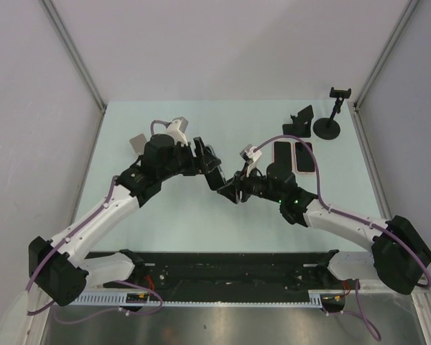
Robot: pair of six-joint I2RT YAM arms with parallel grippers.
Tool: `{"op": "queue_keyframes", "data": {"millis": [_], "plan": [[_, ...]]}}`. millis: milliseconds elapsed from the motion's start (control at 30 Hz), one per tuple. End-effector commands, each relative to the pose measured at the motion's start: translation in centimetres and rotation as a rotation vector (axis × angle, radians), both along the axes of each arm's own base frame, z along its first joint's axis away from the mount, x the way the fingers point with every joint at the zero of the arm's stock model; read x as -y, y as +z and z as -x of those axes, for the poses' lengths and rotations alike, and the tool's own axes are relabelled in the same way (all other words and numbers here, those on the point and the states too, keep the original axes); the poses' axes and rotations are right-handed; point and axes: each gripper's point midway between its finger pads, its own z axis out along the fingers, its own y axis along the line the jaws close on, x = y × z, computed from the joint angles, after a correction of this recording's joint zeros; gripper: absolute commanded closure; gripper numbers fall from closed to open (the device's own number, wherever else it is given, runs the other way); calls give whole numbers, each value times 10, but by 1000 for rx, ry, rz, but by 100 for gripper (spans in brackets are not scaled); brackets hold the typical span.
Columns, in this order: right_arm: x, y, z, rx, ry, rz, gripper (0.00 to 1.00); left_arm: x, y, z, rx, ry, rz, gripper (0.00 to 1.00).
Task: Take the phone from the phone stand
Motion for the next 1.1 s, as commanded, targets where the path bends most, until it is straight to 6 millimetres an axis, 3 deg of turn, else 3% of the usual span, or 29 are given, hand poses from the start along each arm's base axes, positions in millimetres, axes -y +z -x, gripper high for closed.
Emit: {"op": "queue_keyframes", "data": {"millis": [0,67,167,200,233,267,300,367,400,533,633,667,733,800,833,900,1067], "plan": [[-12,20,0,47,31,-82,61,10,26,9,52,-42,89,95],[-13,19,-1,45,30,-81,68,10,25,9,51,-46,85,94],[-12,20,-1,47,25,-78,90,9,25,10,58,-48,80,91],[-11,20,-1,47,22,-78,100,9,26,10,61,-50,81,85],[-11,20,-2,48,16,-76,100,8,26,10,68,-48,73,81],[-10,21,-2,48,13,-74,100,7,27,10,75,-46,70,75],[-9,20,-2,45,10,-71,100,5,31,10,89,-42,72,61],[-8,19,-2,42,4,-67,100,-1,34,7,125,-21,51,45],[-7,21,-2,43,0,-69,100,-4,38,7,143,-14,43,32],[2,18,-12,3,-60,-68,100,-30,66,10,280,53,13,5],[14,11,-25,-37,-124,-57,100,-59,76,8,374,155,-56,0],[20,8,-30,-58,-154,-48,100,-72,90,16,429,188,-54,0],[30,0,-38,-91,-204,-31,100,-97,94,18,499,263,-123,0],[45,-7,-53,-139,-272,-35,100,-126,110,31,578,351,-142,0],[50,-12,-58,-165,-294,-32,100,-134,103,33,602,361,-200,0],[71,-24,-75,-237,-375,-35,100,-161,108,44,664,436,-257,0],[98,-54,-103,-358,-457,-42,100,-188,81,53,684,504,-361,0]]}}
